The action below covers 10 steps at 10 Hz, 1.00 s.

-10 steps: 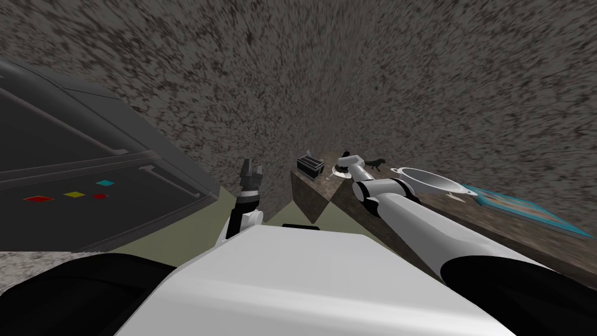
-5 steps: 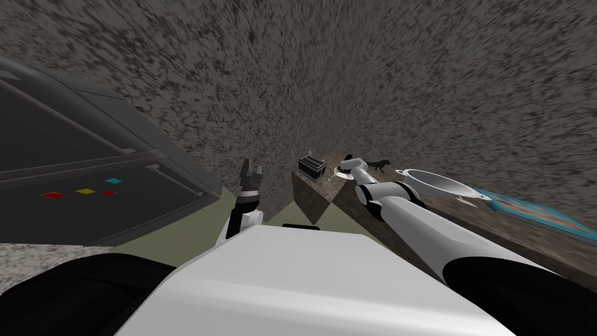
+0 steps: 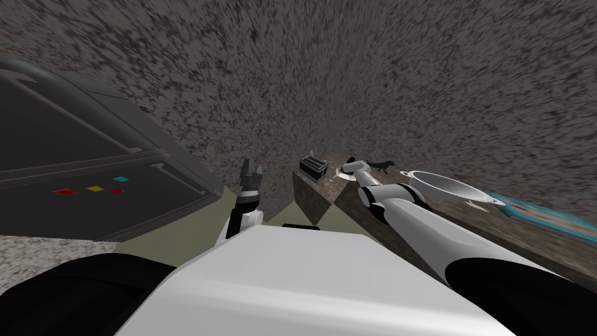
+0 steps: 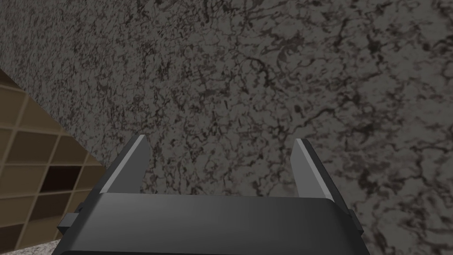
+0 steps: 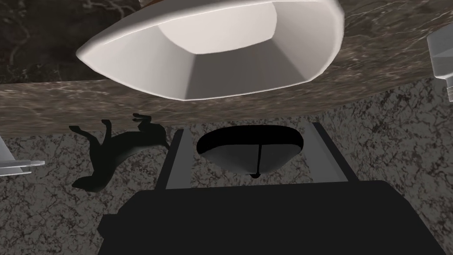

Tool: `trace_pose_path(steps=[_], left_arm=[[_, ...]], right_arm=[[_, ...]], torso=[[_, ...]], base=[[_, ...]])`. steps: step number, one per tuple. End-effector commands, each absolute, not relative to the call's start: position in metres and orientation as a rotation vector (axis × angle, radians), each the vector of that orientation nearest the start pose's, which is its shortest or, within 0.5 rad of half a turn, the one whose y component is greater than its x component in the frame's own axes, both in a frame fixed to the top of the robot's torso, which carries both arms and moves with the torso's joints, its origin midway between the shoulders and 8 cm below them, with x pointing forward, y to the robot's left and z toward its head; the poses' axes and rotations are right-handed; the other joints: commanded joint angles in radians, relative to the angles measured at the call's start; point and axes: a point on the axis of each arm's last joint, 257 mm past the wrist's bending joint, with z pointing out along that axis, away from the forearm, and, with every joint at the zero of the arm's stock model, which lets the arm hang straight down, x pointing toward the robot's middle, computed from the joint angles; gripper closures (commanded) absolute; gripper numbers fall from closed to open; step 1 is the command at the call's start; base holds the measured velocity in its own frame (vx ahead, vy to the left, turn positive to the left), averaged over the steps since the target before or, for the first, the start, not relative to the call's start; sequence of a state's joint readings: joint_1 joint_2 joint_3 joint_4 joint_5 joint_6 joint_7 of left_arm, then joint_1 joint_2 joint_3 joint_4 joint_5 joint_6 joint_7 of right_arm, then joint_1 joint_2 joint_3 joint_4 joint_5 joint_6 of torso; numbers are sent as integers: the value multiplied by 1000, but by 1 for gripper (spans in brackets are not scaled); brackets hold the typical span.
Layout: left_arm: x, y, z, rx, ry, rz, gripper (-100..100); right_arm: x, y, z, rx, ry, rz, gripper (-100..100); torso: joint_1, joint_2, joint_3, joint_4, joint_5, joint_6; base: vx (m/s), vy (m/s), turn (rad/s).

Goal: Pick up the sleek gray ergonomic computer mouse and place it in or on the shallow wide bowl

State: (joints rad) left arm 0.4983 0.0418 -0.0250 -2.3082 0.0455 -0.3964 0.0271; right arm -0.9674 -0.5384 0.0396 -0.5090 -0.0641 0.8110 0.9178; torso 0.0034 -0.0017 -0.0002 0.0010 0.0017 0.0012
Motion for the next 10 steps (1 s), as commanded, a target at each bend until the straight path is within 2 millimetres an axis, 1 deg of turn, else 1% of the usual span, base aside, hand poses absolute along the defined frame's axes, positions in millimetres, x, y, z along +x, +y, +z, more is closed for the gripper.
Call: trace_pose_path(steps=[1, 3, 4, 5, 6, 8, 9, 10], left_arm=[[357, 273, 17, -732, 665, -1366, 0], [357, 273, 17, -732, 665, -1366, 0], [357, 273, 17, -732, 665, -1366, 0], [357, 273, 17, -732, 665, -1366, 0], [357, 273, 17, -732, 665, -1366, 0], [357, 273, 17, -732, 665, -1366, 0], [357, 273, 17, -732, 665, -1366, 0], [357, 273, 17, -732, 665, -1366, 0]], right_arm=[[643, -487, -239, 719, 2199, -286, 100], [640, -502, -241, 699, 2179, -306, 100], [637, -514, -243, 683, 2163, -323, 100], [635, -519, -245, 676, 2157, -329, 100], [635, -519, -245, 676, 2157, -329, 100], [626, -533, -256, 660, 2152, -350, 100], [624, -534, -259, 666, 2158, -354, 100], [626, -533, -256, 660, 2152, -350, 100]], torso=[[0, 0, 0, 0, 0, 0], [0, 0, 0, 0, 0, 0], [0, 0, 0, 0, 0, 0], [1, 0, 0, 0, 0, -1], [1, 0, 0, 0, 1, -1], [0, 2, 1, 1, 0, 1], [0, 2, 1, 0, 0, 1], [0, 3, 2, 1, 0, 1]], base=[[29, 7, 49], [22, 6, 44], [26, 10, 70], [28, 8, 40], [12, 3, 1], [0, 0, 0], [0, 0, 0], [0, 0, 0]])
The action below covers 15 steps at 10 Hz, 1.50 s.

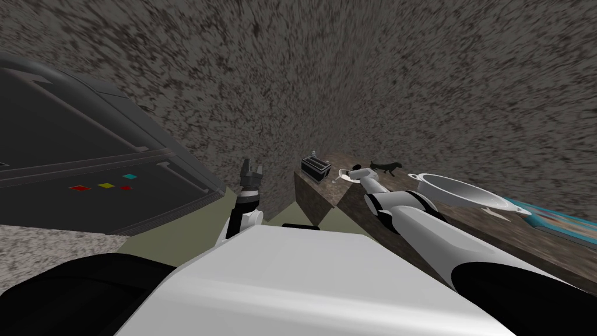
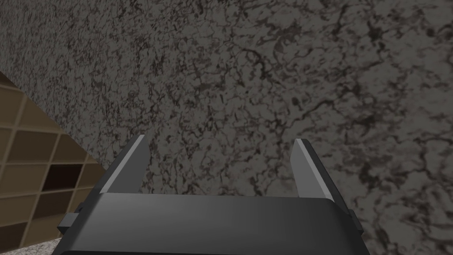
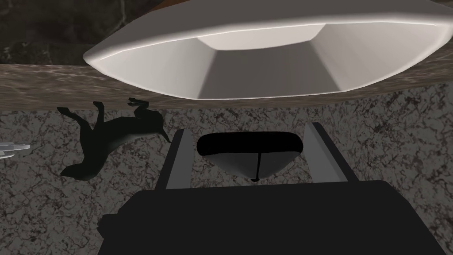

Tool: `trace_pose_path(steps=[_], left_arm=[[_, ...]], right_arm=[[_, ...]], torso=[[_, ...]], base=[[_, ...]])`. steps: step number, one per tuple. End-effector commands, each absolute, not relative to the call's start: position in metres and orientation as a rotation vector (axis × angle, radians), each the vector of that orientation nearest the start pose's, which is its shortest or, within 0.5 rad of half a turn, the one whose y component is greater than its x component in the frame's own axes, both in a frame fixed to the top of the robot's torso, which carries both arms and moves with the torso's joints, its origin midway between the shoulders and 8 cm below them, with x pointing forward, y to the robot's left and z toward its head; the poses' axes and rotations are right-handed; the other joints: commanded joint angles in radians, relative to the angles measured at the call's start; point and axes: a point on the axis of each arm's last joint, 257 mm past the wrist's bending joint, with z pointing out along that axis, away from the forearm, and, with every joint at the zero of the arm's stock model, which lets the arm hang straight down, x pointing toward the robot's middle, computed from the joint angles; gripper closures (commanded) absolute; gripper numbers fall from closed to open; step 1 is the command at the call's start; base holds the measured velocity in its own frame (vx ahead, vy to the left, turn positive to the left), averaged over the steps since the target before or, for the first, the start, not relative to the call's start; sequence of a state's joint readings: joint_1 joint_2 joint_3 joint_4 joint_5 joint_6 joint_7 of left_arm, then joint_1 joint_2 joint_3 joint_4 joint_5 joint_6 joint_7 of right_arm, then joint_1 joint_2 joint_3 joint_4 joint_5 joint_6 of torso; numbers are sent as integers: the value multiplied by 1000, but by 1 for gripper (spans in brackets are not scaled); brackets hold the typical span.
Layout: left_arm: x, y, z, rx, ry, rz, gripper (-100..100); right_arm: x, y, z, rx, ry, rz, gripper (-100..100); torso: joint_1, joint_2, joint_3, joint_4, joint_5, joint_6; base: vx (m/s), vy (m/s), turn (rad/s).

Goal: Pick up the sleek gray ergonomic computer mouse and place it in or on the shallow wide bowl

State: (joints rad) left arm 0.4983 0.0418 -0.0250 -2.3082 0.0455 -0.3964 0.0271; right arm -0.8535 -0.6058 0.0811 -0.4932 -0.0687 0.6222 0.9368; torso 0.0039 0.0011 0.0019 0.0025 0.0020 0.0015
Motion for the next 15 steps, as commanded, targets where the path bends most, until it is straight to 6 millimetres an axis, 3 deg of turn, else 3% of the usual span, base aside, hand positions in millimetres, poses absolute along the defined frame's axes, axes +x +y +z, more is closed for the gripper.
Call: trace_pose_path(steps=[1, 2, 6, 7, 8, 14, 15], left_arm=[[357, 273, 17, -732, 665, -1366, 0], [357, 273, 17, -732, 665, -1366, 0], [357, 273, 17, -732, 665, -1366, 0], [357, 273, 17, -732, 665, -1366, 0], [357, 273, 17, -732, 665, -1366, 0], [357, 273, 17, -732, 665, -1366, 0], [357, 273, 17, -731, 665, -1366, 0]], right_arm=[[625, -533, -258, 660, 2155, -352, 100], [625, -533, -258, 660, 2156, -353, -100], [625, -533, -258, 660, 2156, -354, -100], [625, -533, -258, 660, 2156, -354, 0], [630, -533, -244, 661, 2158, -354, -100], [639, -533, -210, 662, 2164, -349, -100], [638, -534, -214, 661, 2160, -348, -100]], torso=[[0, 0, 0, 0, 0, 0], [0, 0, 0, 0, 0, 0], [0, 0, 0, 0, 0, 0], [0, 0, 0, 0, 0, 0], [0, 0, 0, 0, 0, 0], [0, 1, 1, 0, 0, 0], [0, 2, 1, 1, 0, 0]], base=[[0, 0, 0], [0, 0, 0], [0, 0, 0], [0, 0, 0], [-14, -1, 1], [-16, -5, 1], [-6, -3, 0]])
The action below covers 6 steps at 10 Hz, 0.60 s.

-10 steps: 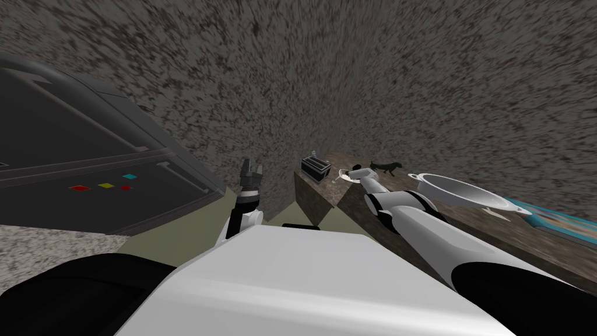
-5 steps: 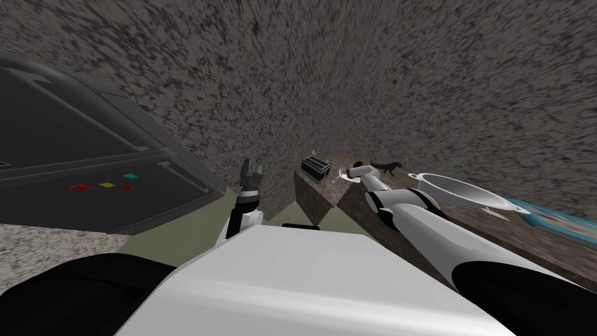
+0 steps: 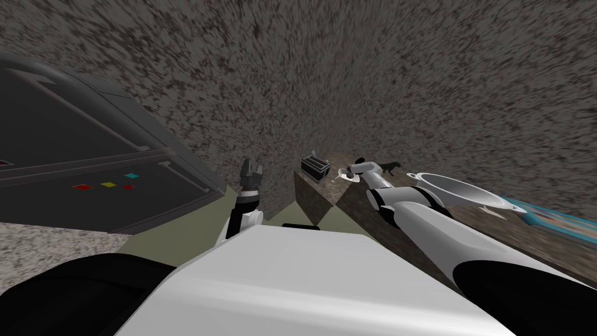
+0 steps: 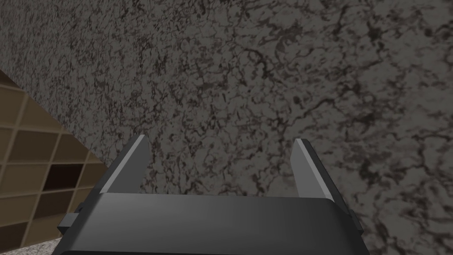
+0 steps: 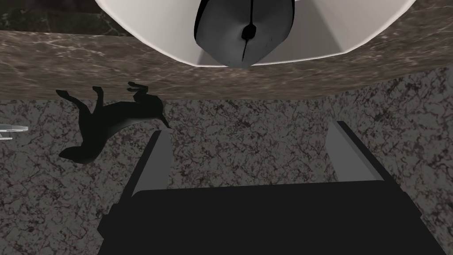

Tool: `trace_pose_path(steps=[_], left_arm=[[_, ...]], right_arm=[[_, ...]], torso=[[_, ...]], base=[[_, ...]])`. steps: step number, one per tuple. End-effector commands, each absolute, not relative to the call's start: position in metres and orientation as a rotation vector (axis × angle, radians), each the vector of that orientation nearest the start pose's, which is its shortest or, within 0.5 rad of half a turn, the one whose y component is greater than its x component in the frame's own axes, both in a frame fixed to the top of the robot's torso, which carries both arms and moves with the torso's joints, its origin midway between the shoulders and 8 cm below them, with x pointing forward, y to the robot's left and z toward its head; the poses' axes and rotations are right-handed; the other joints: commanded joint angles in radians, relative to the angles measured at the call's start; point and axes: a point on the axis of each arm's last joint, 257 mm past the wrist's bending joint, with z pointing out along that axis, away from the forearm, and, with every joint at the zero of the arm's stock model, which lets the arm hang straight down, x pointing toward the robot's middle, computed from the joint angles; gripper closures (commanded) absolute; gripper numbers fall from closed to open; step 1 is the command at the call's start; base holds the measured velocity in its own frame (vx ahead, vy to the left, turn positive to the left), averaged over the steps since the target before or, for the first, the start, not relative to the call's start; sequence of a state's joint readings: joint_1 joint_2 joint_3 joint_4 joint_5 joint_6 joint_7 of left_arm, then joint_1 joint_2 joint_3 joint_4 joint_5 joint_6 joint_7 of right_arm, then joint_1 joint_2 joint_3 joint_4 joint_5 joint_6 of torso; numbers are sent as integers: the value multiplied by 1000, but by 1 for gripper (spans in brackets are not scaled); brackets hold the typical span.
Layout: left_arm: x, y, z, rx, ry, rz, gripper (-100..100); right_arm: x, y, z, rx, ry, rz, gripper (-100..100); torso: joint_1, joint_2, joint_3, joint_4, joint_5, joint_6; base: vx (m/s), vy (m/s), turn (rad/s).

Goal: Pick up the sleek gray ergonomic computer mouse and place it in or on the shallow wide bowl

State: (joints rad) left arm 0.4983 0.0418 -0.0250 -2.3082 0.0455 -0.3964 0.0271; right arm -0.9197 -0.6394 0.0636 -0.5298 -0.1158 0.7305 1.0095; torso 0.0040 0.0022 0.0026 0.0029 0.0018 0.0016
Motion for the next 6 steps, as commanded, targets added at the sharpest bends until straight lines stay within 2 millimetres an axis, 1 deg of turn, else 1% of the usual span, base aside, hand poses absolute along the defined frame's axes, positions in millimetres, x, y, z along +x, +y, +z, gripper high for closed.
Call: trace_pose_path(steps=[1, 6], left_arm=[[357, 273, 17, -732, 665, -1366, 0], [357, 273, 17, -732, 665, -1366, 0]], right_arm=[[638, -534, -213, 662, 2163, -350, 0], [638, -534, -213, 662, 2162, -350, 0]], torso=[[0, 0, 0, 0, 0, 0], [0, -1, 0, 0, 0, 0]], base=[[0, 0, 0], [0, 0, 0]])
